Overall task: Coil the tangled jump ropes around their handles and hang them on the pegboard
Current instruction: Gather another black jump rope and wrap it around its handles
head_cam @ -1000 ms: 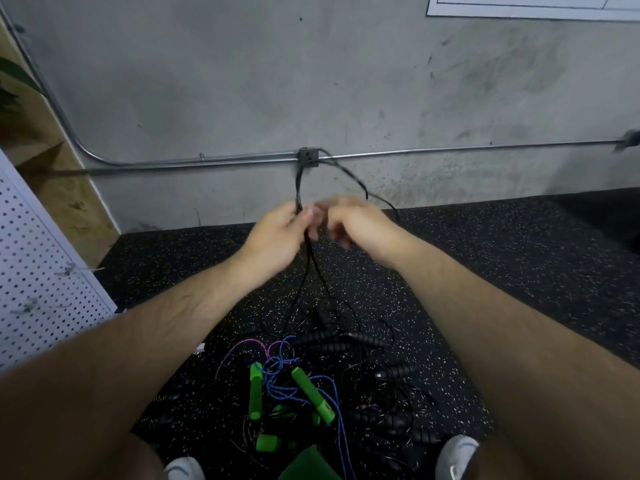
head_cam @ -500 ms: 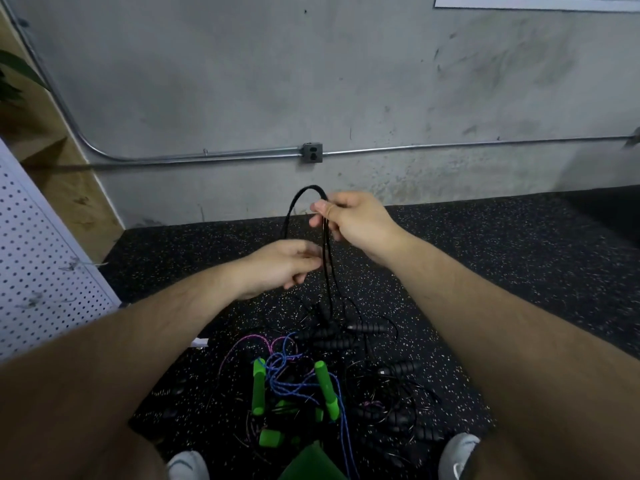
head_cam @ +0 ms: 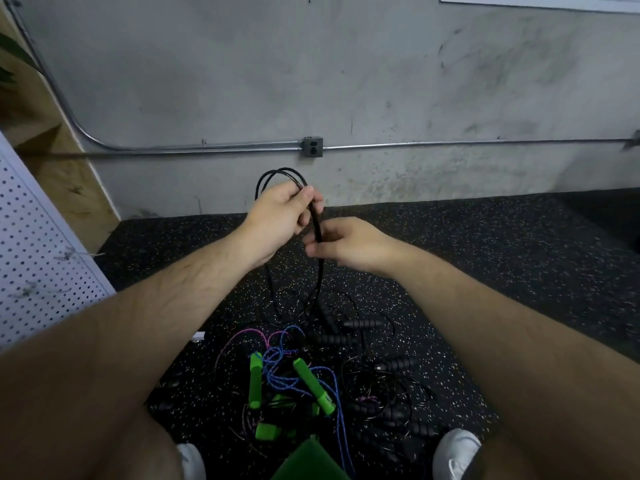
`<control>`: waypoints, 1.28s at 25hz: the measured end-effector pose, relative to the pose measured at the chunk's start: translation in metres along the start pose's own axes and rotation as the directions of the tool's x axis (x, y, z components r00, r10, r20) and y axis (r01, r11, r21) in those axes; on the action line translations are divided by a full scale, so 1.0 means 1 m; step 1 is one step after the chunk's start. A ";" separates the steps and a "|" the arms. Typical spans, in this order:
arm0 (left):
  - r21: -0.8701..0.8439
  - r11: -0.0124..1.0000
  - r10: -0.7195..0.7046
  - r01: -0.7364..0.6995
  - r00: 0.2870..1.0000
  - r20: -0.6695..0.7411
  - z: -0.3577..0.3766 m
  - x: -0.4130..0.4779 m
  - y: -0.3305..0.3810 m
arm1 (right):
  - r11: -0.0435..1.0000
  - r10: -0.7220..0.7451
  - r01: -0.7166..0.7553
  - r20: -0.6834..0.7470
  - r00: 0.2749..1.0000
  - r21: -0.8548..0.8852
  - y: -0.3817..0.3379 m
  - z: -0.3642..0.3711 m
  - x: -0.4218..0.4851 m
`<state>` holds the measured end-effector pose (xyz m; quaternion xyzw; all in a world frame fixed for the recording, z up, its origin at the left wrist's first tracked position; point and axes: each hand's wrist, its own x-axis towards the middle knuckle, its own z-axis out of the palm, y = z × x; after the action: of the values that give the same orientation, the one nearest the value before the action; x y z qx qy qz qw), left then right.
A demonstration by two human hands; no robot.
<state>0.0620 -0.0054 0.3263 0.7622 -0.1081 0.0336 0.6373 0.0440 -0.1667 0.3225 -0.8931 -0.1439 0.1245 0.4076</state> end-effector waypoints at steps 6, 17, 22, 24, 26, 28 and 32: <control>-0.049 0.982 -0.166 0.184 0.954 0.251 -0.012 -0.009 -0.018 | 0.979 -0.016 0.074 -0.293 0.956 0.187 -0.010 -0.008 0.002; -0.025 0.998 0.060 -0.060 0.998 -0.013 -0.006 -0.006 0.002 | 0.999 0.045 -0.044 0.060 0.997 -0.015 0.006 0.006 0.002; 0.035 0.999 -0.006 0.004 0.998 0.059 -0.020 -0.006 -0.009 | 1.000 -0.006 0.006 -0.196 0.981 -0.003 0.000 0.006 0.006; 0.198 0.978 -0.104 0.060 0.970 0.221 -0.022 -0.011 -0.025 | 0.994 -0.040 0.070 -0.299 0.953 0.088 -0.014 -0.003 0.004; 0.344 0.938 -0.181 0.044 0.909 0.375 -0.016 -0.019 -0.033 | 0.974 -0.067 0.137 -0.350 0.934 0.180 -0.025 -0.008 0.004; 0.367 0.930 -0.169 0.030 0.920 0.354 -0.008 -0.021 -0.031 | 0.940 -0.094 0.212 -0.396 0.913 0.267 -0.031 -0.010 0.006; 0.241 0.971 -0.024 -0.009 0.991 0.135 -0.012 -0.007 -0.015 | 0.931 -0.006 0.111 -0.287 0.958 0.349 -0.019 -0.011 0.007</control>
<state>0.0592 0.0094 0.3126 0.8348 -0.1438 -0.0085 0.5313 0.0507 -0.1596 0.3436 -0.8067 -0.0861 0.0085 0.5846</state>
